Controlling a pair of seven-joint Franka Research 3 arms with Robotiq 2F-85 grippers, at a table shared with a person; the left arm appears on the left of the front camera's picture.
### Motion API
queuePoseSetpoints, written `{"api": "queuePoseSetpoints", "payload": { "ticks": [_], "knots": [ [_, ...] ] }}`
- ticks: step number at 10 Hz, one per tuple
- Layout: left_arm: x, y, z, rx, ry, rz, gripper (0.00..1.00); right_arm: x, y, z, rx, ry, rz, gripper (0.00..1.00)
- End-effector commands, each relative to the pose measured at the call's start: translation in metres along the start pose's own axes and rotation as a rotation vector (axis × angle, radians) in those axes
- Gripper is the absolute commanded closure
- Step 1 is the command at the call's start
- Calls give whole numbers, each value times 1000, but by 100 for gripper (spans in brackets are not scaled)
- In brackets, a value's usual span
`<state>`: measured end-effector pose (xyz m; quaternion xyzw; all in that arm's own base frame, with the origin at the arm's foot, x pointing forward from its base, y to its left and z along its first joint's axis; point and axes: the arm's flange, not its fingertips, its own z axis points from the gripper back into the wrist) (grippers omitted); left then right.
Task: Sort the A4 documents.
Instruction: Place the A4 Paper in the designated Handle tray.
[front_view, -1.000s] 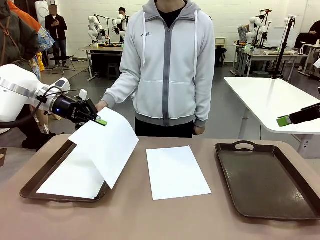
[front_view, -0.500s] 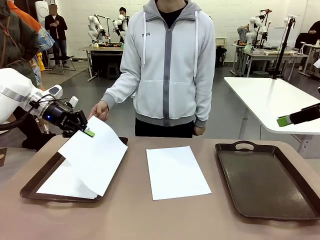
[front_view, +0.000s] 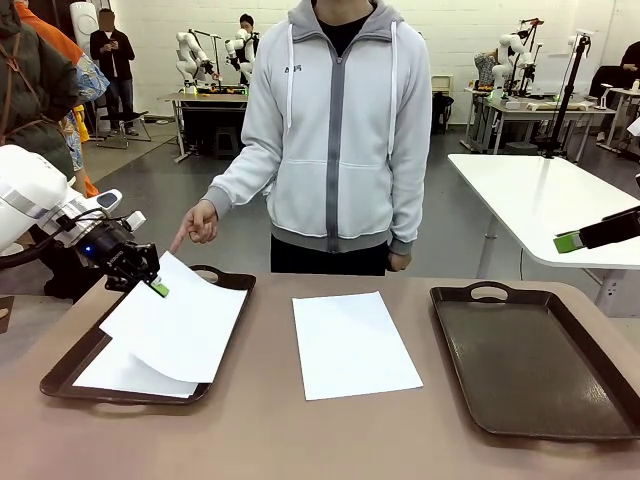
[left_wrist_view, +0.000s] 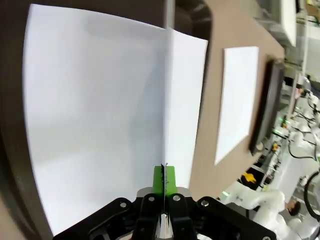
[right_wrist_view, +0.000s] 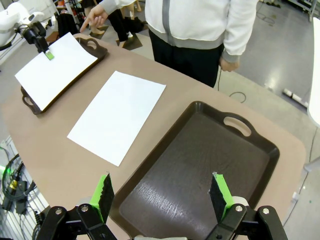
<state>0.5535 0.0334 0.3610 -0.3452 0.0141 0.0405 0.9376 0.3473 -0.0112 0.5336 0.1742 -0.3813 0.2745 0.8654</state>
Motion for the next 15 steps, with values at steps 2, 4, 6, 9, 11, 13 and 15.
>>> {"api": "queuePoseSetpoints", "payload": {
  "ticks": [2,4,6,9,11,13,15],
  "knots": [
    [13,0,-6,100,2,11,99,0,0,-2,9,-2,-2,0],
    [17,7,-11,107,9,17,99,0,0,-2,9,-2,-2,0],
    [20,11,-15,117,24,18,99,0,0,-2,9,-2,-2,0],
    [19,18,-16,157,37,39,99,0,0,-2,9,-2,-2,0],
    [18,15,-14,167,25,42,79,0,0,-2,9,-2,-2,0],
    [17,16,-9,191,20,42,59,0,0,-2,9,-2,-2,0],
    [15,14,0,226,-1,35,39,0,0,-2,9,-2,-2,0]
  ]
}}
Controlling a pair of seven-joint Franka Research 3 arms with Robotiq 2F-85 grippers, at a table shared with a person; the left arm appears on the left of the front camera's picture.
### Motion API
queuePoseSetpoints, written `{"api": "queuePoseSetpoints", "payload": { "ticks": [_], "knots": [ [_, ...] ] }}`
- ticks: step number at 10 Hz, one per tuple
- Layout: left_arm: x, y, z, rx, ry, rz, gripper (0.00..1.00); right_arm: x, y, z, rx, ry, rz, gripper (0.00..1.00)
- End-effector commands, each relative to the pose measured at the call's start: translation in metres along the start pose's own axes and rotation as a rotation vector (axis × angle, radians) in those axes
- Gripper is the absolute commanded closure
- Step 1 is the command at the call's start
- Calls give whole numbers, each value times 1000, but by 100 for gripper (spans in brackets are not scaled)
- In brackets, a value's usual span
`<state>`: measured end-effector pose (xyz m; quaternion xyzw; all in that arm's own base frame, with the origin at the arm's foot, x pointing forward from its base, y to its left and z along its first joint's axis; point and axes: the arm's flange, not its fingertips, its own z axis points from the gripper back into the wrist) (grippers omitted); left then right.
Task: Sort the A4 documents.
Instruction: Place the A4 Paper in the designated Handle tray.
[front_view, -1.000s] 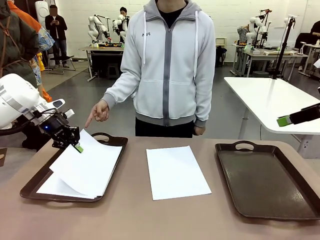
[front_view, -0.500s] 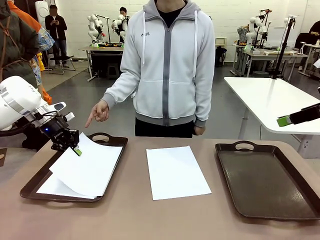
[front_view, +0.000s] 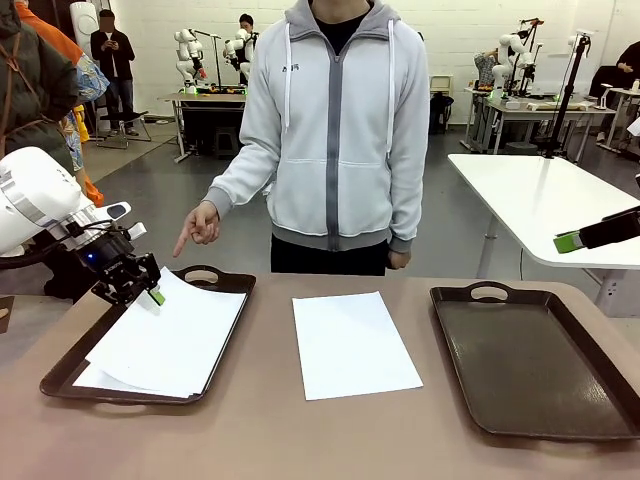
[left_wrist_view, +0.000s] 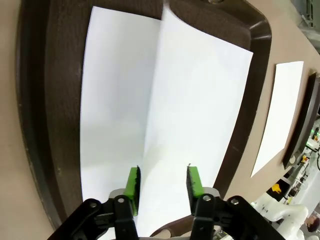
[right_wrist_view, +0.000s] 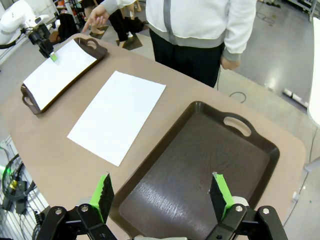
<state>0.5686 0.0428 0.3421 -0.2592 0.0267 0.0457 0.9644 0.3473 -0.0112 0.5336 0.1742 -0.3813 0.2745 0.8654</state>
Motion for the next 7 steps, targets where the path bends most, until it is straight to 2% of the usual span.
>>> {"api": "queuePoseSetpoints", "payload": {
  "ticks": [1,4,7],
  "knots": [
    [-3,-1,10,59,-13,26,31,0,0,-2,9,-2,-2,0],
    [-9,0,25,95,-38,35,0,0,0,-2,9,-2,-2,0],
    [-12,1,25,92,-40,52,0,0,0,-2,9,-2,-2,0]
  ]
}}
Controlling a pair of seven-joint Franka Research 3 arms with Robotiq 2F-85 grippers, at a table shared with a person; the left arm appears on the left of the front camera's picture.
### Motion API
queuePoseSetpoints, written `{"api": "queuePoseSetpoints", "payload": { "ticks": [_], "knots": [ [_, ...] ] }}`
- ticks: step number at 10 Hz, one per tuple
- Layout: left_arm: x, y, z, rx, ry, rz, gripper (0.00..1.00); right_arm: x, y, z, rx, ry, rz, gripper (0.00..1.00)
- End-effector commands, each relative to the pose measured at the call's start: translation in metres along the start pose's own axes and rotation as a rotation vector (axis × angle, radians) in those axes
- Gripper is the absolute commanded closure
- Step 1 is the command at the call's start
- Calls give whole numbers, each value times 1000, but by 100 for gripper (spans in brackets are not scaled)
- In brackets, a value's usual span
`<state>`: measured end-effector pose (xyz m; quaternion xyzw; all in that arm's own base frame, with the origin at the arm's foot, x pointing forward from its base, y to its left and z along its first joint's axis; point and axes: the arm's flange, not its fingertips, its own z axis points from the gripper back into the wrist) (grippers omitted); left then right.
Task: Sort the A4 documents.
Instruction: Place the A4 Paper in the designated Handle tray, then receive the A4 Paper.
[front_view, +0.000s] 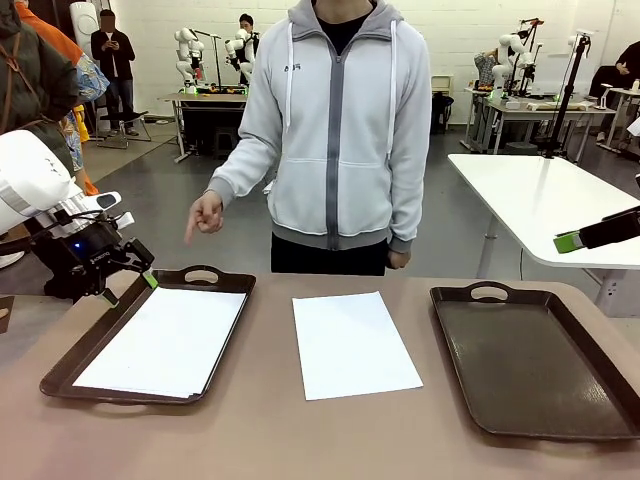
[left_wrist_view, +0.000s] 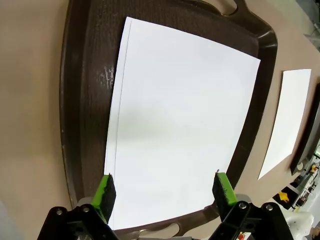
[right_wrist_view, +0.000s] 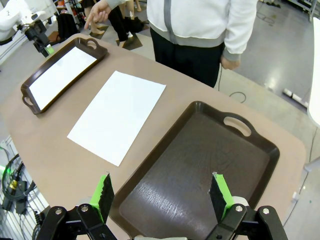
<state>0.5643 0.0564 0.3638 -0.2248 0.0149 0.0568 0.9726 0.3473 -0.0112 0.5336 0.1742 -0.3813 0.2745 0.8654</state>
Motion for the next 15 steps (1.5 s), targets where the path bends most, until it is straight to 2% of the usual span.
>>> {"api": "queuePoseSetpoints", "payload": {
  "ticks": [1,2,3,15],
  "knots": [
    [-9,-2,-2,-23,10,61,0,0,0,-2,9,-2,-2,0],
    [-17,-9,-4,-114,40,67,0,0,0,-2,9,-2,-2,0],
    [-1,0,-2,-3,5,13,0,0,0,-2,9,-2,-2,0],
    [-1,0,-2,-3,5,13,0,0,0,-2,9,-2,-2,0]
  ]
}}
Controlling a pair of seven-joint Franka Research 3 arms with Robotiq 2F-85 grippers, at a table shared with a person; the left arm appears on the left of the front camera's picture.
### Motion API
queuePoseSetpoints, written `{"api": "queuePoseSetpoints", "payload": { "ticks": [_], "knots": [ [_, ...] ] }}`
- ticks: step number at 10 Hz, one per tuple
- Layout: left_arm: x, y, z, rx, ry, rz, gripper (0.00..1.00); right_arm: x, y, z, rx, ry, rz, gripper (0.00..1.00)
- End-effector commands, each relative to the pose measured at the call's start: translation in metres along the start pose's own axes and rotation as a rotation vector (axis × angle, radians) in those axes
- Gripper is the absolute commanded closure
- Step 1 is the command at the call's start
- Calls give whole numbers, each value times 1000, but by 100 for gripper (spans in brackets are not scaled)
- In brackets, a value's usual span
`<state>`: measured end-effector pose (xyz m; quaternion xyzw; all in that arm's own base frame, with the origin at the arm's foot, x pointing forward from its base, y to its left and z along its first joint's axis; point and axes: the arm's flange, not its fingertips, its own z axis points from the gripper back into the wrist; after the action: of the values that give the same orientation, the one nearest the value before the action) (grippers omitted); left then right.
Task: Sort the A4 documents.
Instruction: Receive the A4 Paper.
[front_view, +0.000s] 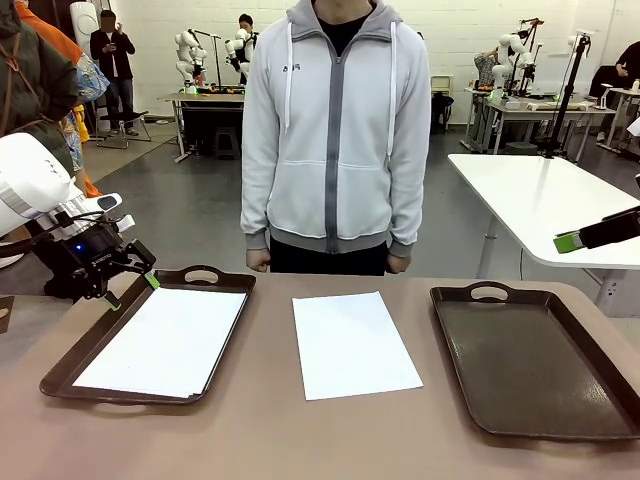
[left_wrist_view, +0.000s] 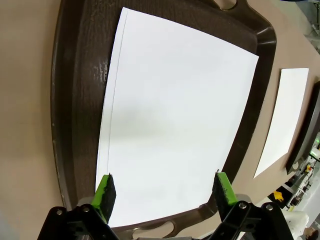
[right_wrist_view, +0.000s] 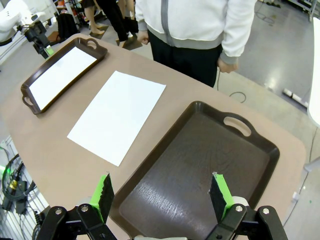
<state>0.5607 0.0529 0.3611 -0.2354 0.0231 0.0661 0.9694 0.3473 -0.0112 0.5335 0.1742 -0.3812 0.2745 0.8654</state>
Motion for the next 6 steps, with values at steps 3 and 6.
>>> {"api": "queuePoseSetpoints", "payload": {
  "ticks": [3,6],
  "knots": [
    [0,-30,30,46,-208,-169,0,0,0,-2,9,-2,-2,0],
    [-27,-52,80,-22,-324,-384,0,0,0,-2,9,-2,-2,0]
  ]
}}
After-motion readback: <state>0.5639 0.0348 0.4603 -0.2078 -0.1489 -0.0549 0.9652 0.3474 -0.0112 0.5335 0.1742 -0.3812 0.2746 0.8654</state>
